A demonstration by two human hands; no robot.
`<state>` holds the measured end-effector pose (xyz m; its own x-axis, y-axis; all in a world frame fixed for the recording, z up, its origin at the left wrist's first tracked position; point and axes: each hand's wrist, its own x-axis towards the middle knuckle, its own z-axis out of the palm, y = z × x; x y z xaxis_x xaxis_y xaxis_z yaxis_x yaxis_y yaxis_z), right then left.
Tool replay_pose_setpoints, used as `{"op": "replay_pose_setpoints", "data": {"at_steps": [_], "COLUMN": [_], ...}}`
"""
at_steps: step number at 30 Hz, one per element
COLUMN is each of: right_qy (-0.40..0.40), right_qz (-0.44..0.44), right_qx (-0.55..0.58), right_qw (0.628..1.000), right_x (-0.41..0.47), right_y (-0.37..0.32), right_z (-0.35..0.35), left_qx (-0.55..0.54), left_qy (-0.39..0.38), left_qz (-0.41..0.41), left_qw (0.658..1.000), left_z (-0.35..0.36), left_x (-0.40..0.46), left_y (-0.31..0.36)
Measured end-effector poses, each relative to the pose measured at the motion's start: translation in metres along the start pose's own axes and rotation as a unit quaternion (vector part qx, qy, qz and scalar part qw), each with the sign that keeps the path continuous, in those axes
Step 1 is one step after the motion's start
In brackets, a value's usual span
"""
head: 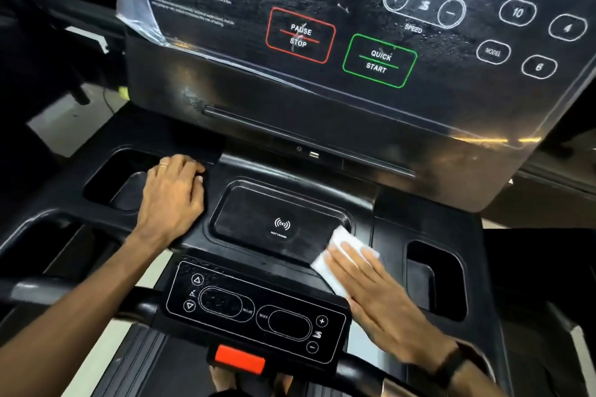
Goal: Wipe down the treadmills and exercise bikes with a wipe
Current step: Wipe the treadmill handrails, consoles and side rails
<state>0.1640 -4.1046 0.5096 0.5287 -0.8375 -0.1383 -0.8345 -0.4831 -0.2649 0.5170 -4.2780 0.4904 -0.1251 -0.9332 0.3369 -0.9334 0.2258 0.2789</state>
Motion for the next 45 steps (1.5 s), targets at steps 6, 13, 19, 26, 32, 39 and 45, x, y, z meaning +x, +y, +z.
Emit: {"op": "replay_pose_setpoints", "data": {"at_steps": [6, 13, 19, 26, 32, 39, 45], "right_qy": [-0.016, -0.173, -0.143, -0.062, -0.068, -0.014, -0.081], "right_qz": [0.043, -0.094, -0.191, -0.214, -0.233, -0.098, -0.290], "right_qx": [-0.037, 0.010, -0.066, -0.112, -0.114, -0.121, -0.150], "right_qw": [0.998, 0.980, 0.969, 0.968, 0.963, 0.988, 0.942], "right_x": [0.041, 0.148, 0.205, 0.266, 0.277, 0.307, 0.269], "right_y": [0.024, -0.023, -0.065, -0.093, -0.122, -0.098, -0.132], "right_z": [-0.015, -0.023, -0.017, -0.017, -0.014, -0.017, 0.006], "left_qx": [0.031, -0.029, -0.054, -0.044, -0.067, -0.077, -0.073], "left_qy": [0.007, 0.085, 0.137, 0.151, 0.179, 0.165, 0.155], "left_qz": [0.003, -0.029, -0.126, -0.224, -0.247, -0.264, -0.274], "left_qw": [0.999, 0.995, 0.981, 0.962, 0.950, 0.947, 0.946], "left_z": [0.001, -0.009, -0.035, -0.056, -0.065, -0.072, -0.074], "left_x": [0.000, -0.012, -0.030, -0.074, -0.084, -0.095, -0.093], "left_y": [-0.001, -0.009, -0.032, -0.070, -0.085, -0.103, -0.116]}}
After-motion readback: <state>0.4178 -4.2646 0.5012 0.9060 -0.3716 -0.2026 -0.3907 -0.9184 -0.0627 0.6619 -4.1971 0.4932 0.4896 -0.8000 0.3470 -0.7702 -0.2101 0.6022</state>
